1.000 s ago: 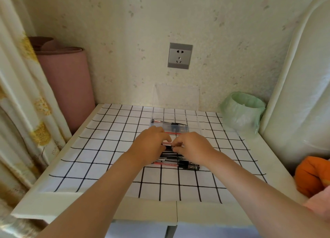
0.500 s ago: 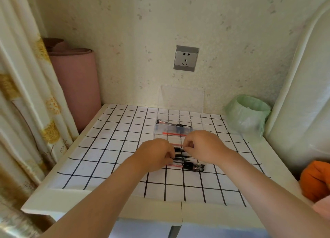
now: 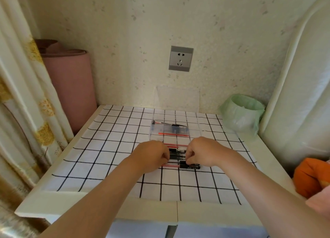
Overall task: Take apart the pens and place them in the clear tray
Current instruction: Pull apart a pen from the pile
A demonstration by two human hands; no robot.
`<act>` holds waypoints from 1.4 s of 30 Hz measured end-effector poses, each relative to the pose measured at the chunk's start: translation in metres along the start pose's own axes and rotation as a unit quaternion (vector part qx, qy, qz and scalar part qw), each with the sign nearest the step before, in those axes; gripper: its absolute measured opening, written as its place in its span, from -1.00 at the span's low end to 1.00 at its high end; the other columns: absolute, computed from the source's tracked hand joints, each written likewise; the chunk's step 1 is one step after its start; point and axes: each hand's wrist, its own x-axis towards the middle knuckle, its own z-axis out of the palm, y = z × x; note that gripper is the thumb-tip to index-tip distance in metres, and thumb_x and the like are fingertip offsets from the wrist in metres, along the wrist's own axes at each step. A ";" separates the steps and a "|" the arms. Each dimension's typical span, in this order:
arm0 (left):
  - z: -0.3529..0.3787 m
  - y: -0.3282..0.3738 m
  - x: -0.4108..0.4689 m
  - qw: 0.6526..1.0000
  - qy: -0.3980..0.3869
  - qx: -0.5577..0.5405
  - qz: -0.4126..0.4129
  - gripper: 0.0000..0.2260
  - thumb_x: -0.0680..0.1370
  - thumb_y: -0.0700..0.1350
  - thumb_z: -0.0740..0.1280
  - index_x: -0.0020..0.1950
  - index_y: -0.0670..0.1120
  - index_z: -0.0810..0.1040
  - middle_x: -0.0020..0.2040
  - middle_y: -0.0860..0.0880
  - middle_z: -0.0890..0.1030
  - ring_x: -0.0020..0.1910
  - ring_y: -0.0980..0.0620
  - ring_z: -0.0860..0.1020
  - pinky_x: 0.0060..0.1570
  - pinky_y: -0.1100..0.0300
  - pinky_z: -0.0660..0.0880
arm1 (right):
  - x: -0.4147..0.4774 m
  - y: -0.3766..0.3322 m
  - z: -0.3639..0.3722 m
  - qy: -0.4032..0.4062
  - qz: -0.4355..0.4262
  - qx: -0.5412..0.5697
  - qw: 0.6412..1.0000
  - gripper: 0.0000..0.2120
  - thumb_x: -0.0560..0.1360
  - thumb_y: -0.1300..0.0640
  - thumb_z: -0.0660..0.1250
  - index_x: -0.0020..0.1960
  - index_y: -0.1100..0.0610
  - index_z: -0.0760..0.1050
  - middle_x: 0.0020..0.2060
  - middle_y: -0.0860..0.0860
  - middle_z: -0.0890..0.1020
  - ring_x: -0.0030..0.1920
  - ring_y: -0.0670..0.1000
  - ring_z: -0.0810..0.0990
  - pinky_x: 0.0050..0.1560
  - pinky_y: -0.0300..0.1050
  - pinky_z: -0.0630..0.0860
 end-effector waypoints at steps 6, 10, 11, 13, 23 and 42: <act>-0.002 0.002 0.003 0.999 0.039 0.009 0.018 -0.82 0.53 0.04 0.34 0.09 0.07 0.62 -0.03 0.10 0.55 -0.03 0.11 0.49 -0.02 0.15 0.50 | 0.001 0.000 -0.003 0.062 -0.034 0.004 0.997 -0.89 0.49 -0.05 0.35 -0.03 -0.08 0.60 -0.17 -0.18 0.58 -0.11 -0.12 0.55 -0.09 -0.15 0.51; -0.005 0.001 0.004 0.996 0.079 0.000 0.031 -0.83 0.57 0.02 0.32 0.12 0.03 0.59 -0.02 0.09 0.57 -0.04 0.10 0.50 -0.05 0.20 0.46 | 0.002 -0.003 -0.002 0.103 -0.068 0.051 0.991 -0.93 0.53 -0.03 0.31 -0.01 -0.09 0.53 -0.11 -0.16 0.59 -0.09 -0.10 0.55 -0.03 -0.06 0.55; -0.005 0.000 0.005 0.997 0.076 -0.015 0.022 -0.84 0.58 0.00 0.30 0.12 0.02 0.58 -0.03 0.08 0.58 -0.07 0.10 0.51 -0.09 0.23 0.45 | 0.001 -0.004 -0.001 0.110 -0.074 0.063 0.989 -0.94 0.54 -0.01 0.29 0.01 -0.08 0.50 -0.13 -0.15 0.59 -0.10 -0.09 0.55 -0.04 -0.03 0.55; -0.005 0.001 0.005 0.997 0.065 -0.038 0.008 -0.87 0.61 -0.03 0.27 0.11 0.01 0.56 -0.09 0.09 0.57 -0.14 0.11 0.51 -0.21 0.31 0.38 | 0.001 -0.008 0.000 0.109 -0.081 0.077 0.988 -0.90 0.58 0.03 0.25 0.09 -0.04 0.46 -0.16 -0.11 0.58 -0.15 -0.07 0.54 -0.09 -0.03 0.54; -0.010 0.001 0.003 0.995 0.070 -0.064 -0.004 -0.86 0.60 0.01 0.27 0.07 0.00 0.56 -0.15 0.07 0.60 -0.21 0.13 0.52 -0.28 0.29 0.39 | 0.007 -0.024 0.009 0.061 -0.073 0.034 0.995 -0.78 0.66 0.11 0.10 0.02 0.15 0.50 -0.12 0.05 0.57 -0.11 0.08 0.54 -0.08 0.02 0.49; -0.019 -0.011 0.000 0.996 0.051 -0.047 -0.054 -0.88 0.59 0.08 0.28 0.07 0.09 0.52 -0.13 0.11 0.59 -0.16 0.15 0.53 -0.14 0.18 0.53 | 0.000 -0.004 0.000 0.035 -0.016 0.041 0.998 -0.73 0.65 0.10 0.09 0.12 0.12 0.56 0.07 0.02 0.55 0.01 0.04 0.56 0.03 -0.07 0.50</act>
